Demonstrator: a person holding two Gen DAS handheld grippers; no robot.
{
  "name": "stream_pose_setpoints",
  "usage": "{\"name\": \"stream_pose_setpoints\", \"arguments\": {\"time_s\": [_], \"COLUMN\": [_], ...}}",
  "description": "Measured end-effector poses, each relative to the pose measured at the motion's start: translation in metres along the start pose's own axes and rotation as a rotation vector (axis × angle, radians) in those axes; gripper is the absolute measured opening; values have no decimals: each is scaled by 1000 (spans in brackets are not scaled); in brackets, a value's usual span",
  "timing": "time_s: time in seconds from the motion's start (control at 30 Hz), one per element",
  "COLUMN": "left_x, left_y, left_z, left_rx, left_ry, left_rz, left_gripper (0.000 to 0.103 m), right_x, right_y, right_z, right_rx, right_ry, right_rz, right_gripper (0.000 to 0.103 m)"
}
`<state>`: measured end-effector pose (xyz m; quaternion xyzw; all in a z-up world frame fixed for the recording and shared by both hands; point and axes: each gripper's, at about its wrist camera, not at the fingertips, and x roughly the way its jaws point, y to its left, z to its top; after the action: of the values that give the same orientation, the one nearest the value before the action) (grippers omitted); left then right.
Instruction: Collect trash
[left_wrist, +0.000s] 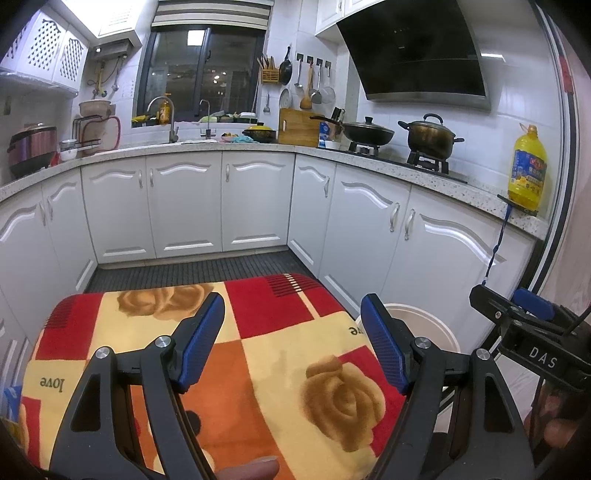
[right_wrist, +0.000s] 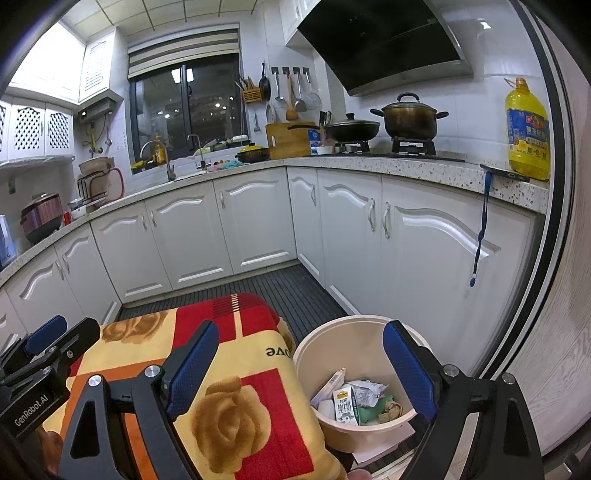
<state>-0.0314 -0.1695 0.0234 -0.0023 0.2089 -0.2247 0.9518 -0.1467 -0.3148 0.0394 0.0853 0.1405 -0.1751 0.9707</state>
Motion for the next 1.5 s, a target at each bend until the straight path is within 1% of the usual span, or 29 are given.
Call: {"name": "stream_pose_setpoints", "arguments": {"time_s": [1.5], "left_x": [5], "left_y": [1], "left_z": [-5], "left_rx": [13], "left_ry": [21], "left_rz": [16], "left_gripper": [76], "right_x": [9], "right_y": [0], "right_z": [-9], "right_rx": [3], "right_ry": [27], "right_rz": [12], "right_gripper": [89]}}
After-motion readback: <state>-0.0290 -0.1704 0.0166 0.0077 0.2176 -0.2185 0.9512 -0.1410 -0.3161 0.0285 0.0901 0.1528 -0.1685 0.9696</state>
